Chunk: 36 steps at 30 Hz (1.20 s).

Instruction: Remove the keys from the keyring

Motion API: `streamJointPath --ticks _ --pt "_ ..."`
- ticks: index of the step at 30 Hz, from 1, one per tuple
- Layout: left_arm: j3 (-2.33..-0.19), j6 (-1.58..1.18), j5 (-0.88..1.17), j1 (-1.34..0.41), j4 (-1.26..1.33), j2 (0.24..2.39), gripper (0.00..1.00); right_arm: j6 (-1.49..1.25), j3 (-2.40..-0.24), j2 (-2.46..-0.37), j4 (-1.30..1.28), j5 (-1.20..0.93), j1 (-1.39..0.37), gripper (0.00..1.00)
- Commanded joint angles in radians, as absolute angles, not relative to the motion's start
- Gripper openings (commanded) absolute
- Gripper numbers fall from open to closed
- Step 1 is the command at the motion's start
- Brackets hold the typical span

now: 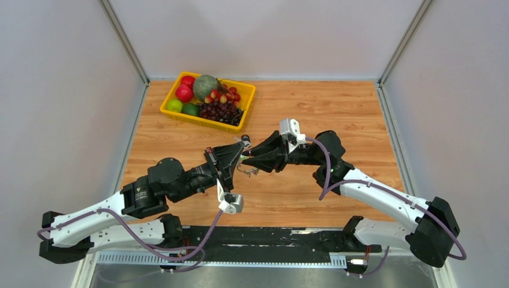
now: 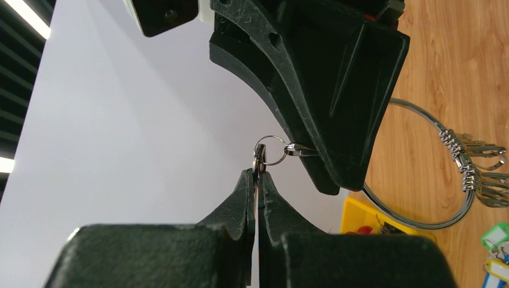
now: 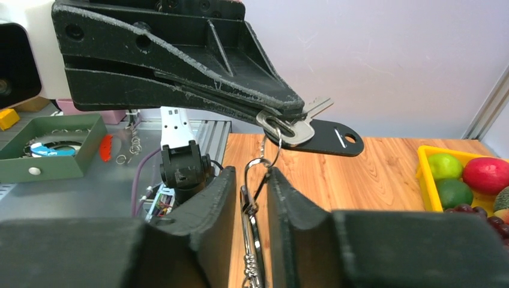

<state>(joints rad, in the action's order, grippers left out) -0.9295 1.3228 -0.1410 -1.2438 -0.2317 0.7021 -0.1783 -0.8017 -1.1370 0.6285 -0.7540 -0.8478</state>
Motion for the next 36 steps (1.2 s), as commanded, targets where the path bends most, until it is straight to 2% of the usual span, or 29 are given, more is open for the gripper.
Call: streamJointPath --ticks 1,14,36 --pt "-0.942 1.327 -0.136 -1.249 -0.15 0.687 0.0 -0.186 -0.834 -1.112 0.641 -0.782 -0.855 0.32" --pt "-0.943 1.331 -0.141 -1.248 -0.15 0.69 0.0 -0.178 -0.83 -1.107 0.625 -0.784 -0.857 0.33" --pt "-0.944 1.335 -0.144 -1.248 -0.155 0.682 0.0 -0.15 -0.811 -1.066 0.586 -0.749 -0.855 0.26"
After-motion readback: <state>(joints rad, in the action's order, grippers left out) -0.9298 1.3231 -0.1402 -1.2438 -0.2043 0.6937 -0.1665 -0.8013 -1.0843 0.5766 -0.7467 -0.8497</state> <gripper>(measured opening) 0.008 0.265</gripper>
